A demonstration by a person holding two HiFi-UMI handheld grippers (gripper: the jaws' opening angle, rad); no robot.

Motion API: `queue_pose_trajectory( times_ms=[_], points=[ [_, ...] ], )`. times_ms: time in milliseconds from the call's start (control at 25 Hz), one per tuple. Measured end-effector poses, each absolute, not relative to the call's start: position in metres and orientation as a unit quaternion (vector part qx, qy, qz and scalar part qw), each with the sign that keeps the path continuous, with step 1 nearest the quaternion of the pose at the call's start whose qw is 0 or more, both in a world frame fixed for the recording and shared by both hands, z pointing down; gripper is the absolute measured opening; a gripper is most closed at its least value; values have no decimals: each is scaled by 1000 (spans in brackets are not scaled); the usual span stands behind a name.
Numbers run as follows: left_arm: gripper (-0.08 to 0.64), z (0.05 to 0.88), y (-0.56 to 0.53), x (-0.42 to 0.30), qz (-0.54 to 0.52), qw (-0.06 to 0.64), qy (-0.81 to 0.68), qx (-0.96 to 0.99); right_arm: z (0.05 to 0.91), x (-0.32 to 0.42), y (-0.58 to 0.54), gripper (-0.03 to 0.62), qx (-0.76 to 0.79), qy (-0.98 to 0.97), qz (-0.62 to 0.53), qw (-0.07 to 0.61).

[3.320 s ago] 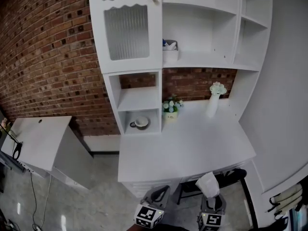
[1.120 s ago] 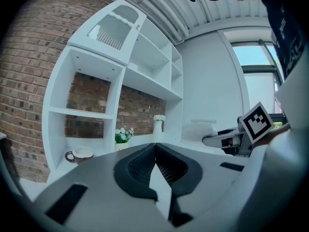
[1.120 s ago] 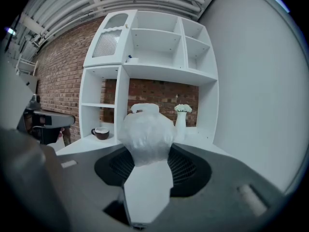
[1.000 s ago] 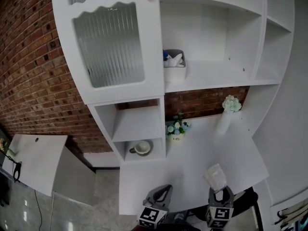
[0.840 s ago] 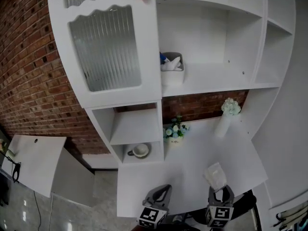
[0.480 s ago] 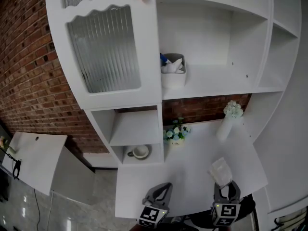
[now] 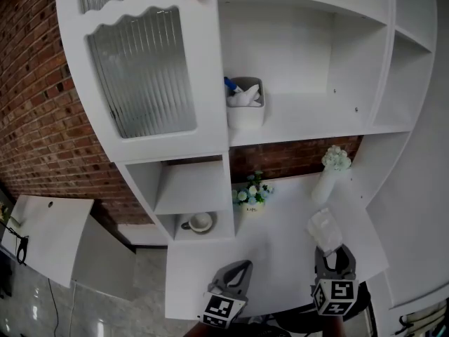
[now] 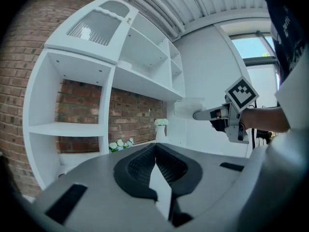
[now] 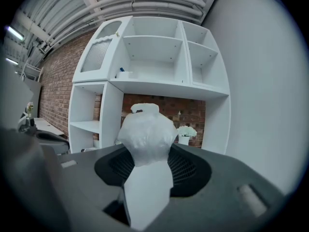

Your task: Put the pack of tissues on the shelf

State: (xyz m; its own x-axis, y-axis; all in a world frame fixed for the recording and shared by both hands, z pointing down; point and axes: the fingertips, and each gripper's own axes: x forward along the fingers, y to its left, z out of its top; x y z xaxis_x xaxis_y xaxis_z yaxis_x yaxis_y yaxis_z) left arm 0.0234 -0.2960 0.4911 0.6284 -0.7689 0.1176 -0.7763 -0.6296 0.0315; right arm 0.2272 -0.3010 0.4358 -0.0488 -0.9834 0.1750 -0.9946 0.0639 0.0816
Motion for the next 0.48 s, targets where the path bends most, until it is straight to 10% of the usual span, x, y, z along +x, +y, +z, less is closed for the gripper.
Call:
queue_pose_trajectory(
  times_ms=[480],
  points=[
    [11,475,-326,45,71,40,-423,902,401,250,-337,198,694,-712,31,102]
  ],
)
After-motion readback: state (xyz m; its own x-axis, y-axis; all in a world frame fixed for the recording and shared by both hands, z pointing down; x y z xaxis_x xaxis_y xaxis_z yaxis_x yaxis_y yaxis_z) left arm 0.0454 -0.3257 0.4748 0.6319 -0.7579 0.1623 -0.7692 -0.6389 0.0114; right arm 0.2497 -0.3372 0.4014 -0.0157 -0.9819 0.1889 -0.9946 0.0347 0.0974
